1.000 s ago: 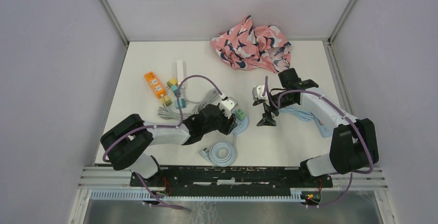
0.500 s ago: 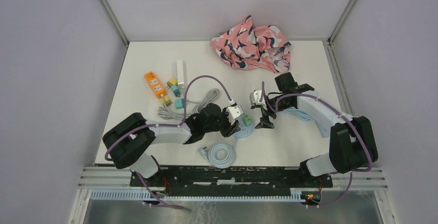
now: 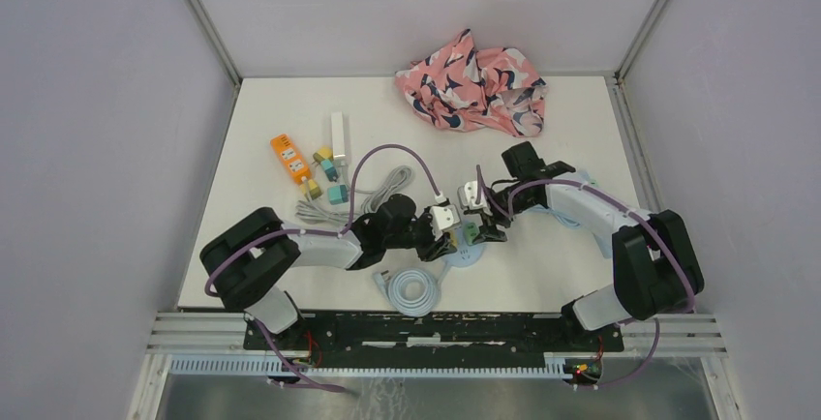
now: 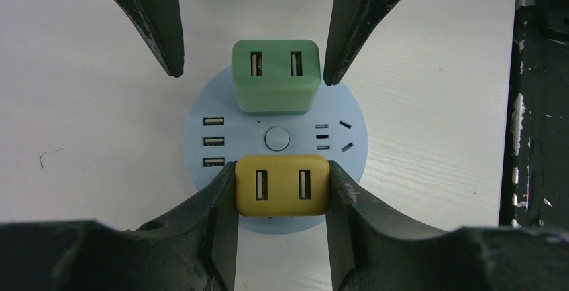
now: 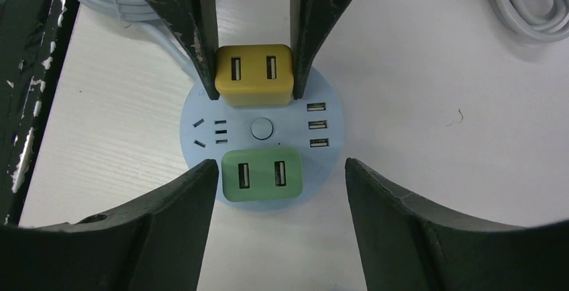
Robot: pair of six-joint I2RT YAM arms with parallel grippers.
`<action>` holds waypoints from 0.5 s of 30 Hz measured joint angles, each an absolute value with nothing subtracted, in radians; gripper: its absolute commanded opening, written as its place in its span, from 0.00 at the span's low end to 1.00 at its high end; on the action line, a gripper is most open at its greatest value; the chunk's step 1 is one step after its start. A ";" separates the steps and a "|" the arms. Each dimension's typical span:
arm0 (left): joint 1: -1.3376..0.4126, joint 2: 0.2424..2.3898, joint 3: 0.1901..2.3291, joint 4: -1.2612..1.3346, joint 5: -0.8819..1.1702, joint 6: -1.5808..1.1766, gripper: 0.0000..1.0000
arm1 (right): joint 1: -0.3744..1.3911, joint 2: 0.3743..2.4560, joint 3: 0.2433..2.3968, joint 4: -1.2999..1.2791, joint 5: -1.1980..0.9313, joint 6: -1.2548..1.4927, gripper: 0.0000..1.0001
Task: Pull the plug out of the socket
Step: Remove the plug from the socket.
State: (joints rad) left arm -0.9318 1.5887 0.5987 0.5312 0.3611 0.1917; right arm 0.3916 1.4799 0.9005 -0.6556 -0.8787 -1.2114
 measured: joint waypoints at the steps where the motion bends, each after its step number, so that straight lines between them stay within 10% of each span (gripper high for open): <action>1: -0.932 1.590 0.599 0.533 0.363 0.192 0.03 | 0.394 1.481 0.900 -0.660 -0.875 -1.223 0.72; 15: -0.932 1.596 0.582 0.577 0.374 0.191 0.03 | 0.430 1.488 0.902 -0.724 -0.841 -1.316 0.30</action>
State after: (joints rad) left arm -0.9318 1.5955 0.5819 0.5766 0.3737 0.1909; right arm 0.4305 1.4883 0.9020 -0.7238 -0.8413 -1.3159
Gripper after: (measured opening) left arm 0.489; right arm 0.490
